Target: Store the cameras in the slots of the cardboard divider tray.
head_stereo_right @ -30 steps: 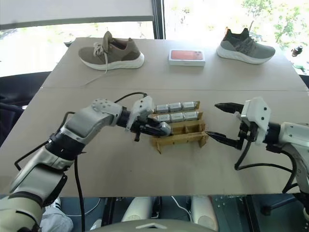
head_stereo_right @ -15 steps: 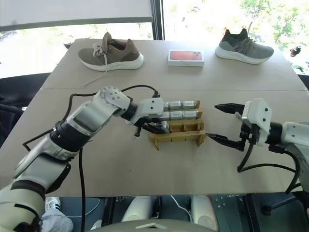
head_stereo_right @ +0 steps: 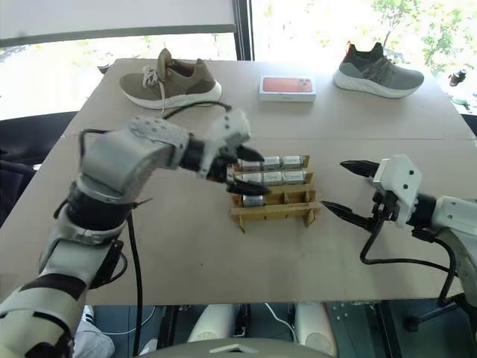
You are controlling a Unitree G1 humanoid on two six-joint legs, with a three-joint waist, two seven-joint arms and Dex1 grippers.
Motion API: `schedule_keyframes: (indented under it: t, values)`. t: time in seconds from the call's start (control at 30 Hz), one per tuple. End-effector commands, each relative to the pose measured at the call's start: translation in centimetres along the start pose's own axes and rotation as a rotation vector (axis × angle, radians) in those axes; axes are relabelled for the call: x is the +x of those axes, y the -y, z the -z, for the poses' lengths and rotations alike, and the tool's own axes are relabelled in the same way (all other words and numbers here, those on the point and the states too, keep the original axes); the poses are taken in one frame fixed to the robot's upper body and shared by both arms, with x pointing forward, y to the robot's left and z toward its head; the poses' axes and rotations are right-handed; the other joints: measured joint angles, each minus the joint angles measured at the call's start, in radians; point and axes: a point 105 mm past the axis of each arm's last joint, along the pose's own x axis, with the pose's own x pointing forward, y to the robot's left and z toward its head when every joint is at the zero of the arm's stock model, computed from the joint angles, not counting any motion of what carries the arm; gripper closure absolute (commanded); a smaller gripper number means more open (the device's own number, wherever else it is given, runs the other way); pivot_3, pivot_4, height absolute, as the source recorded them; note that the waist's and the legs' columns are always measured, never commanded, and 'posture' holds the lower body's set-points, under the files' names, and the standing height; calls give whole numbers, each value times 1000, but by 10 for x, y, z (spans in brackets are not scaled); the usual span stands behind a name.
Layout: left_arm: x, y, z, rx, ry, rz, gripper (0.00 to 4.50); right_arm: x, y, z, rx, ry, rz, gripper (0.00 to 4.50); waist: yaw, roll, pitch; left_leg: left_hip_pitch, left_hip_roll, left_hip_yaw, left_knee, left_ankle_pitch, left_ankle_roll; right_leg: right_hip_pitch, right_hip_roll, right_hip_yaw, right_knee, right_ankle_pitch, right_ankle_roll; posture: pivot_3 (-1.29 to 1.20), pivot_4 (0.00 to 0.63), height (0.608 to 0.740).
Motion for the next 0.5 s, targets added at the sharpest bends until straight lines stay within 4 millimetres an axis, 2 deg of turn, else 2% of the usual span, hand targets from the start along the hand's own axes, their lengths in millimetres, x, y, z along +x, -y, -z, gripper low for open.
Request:
schedule_keyframes:
  t: [0.03, 0.1, 0.23, 0.5]
  values:
    - [-14, -6, 7, -34, 50, -81, 33, -10, 8, -9, -21, 23, 95, 0, 0, 0, 0, 0, 0, 0, 0, 0, -1, 0, 0, 0, 1, 0, 0, 0, 150, 740]
    - [-12, -5, 16, -8, 47, -106, 33, -12, 8, -7, -13, 14, 103, 0, 1, 0, 0, 0, 0, 1, 0, 1, -3, 0, 0, 1, 1, 0, 0, 0, 150, 740]
    - [5, -6, 41, -15, 26, -185, 33, -16, 10, -5, -11, 4, 120, 0, 5, 0, 0, 0, 0, 1, 1, 2, -3, 0, -1, 2, 1, 0, 0, 0, 150, 740]
    - [35, -5, 83, 104, -81, -261, 33, -18, 8, -6, -3, -6, 137, 0, 3, 0, -1, 1, -1, 0, 1, 1, -2, 1, -1, 4, 0, 0, 0, 0, 150, 740]
